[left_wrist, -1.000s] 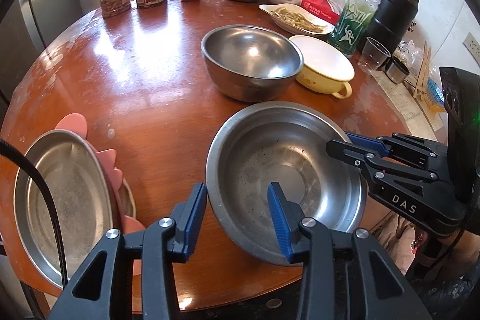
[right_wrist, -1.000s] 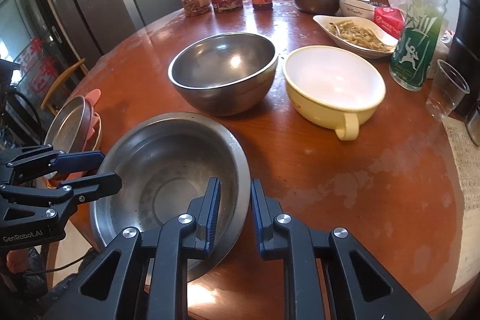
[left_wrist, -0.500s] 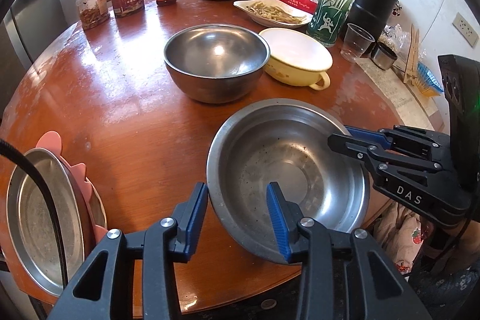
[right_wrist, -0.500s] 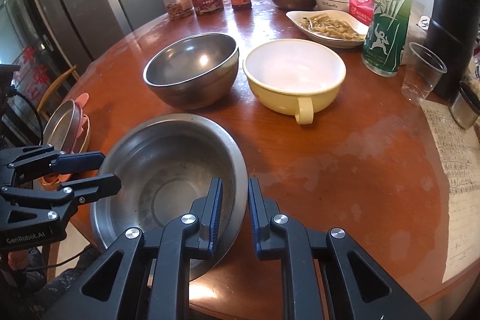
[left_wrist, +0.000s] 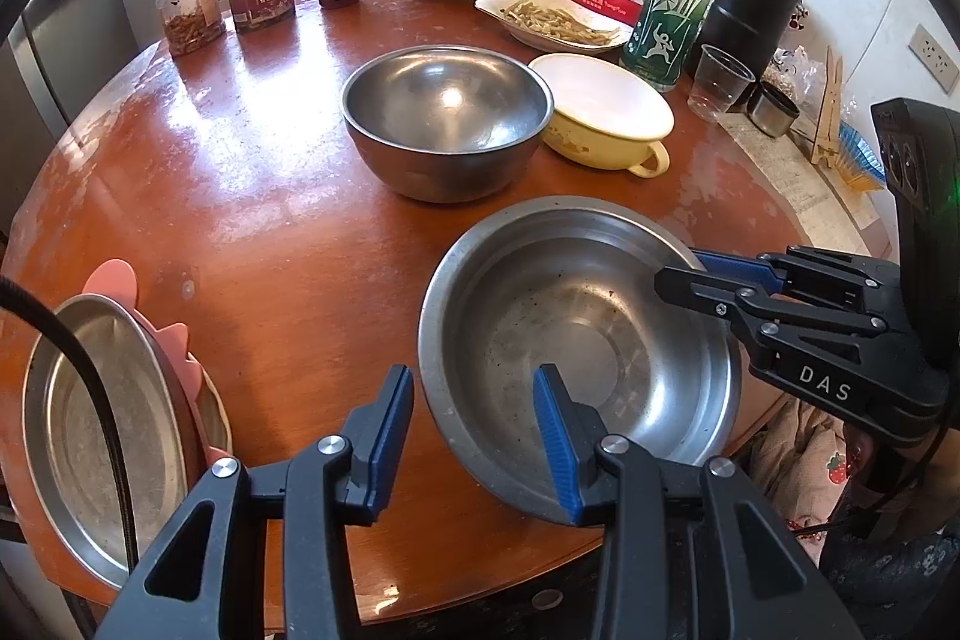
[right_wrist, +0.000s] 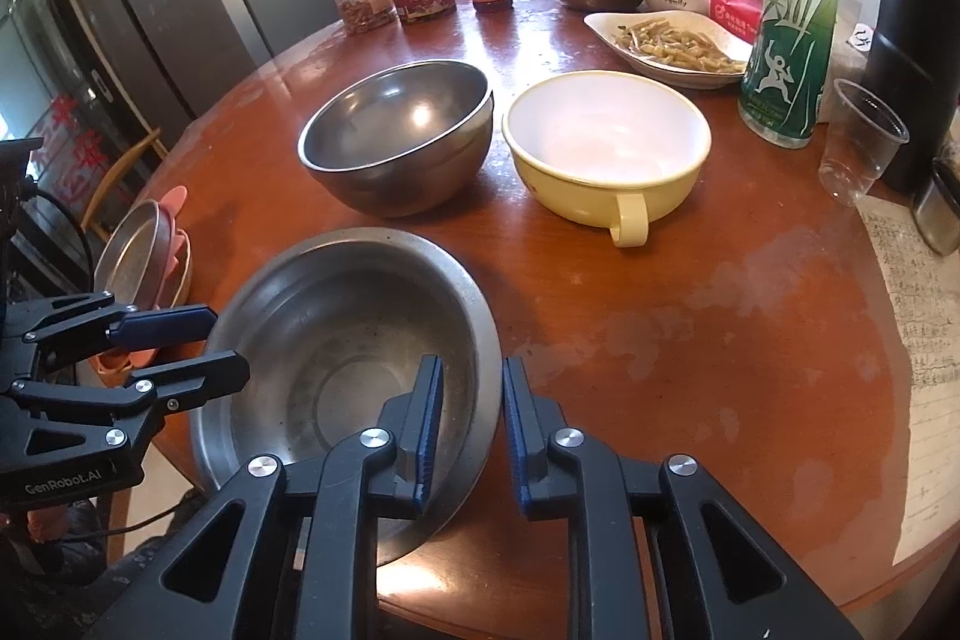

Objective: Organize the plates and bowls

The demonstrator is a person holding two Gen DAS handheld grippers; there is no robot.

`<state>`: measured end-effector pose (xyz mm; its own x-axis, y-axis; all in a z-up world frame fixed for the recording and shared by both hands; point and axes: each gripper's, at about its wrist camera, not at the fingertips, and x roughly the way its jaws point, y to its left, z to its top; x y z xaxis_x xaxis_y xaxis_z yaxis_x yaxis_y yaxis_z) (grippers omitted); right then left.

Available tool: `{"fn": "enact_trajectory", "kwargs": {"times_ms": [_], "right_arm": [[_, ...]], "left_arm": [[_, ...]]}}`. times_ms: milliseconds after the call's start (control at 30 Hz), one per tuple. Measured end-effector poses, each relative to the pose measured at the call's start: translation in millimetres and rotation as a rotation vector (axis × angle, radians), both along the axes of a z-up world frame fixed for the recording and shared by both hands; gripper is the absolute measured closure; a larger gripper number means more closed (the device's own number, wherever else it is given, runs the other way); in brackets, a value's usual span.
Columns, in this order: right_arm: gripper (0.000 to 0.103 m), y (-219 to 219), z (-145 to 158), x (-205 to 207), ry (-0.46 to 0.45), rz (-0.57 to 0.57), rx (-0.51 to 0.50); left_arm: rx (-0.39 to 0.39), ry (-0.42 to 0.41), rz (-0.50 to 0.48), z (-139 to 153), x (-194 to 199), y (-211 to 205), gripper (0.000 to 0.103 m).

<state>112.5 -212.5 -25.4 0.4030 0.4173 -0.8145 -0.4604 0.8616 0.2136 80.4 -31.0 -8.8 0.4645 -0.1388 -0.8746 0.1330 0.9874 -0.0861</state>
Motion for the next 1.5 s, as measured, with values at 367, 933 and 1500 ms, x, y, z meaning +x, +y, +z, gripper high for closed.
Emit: {"fn": "enact_trajectory", "kwargs": {"times_ms": [367,933,1500], "right_arm": [[0.069,-4,16,5,-0.018,-0.03,0.023],[0.069,28,46,41,-0.022,-0.069,0.17],[0.069,42,23,78,0.066,-0.101,0.174]], "left_arm": [[-0.015,-0.042,0.042,17,0,20,0.056],[-0.078,-0.118,0.174,54,63,46,0.055],[-0.08,-0.004,0.249,5,151,57,0.055]]}}
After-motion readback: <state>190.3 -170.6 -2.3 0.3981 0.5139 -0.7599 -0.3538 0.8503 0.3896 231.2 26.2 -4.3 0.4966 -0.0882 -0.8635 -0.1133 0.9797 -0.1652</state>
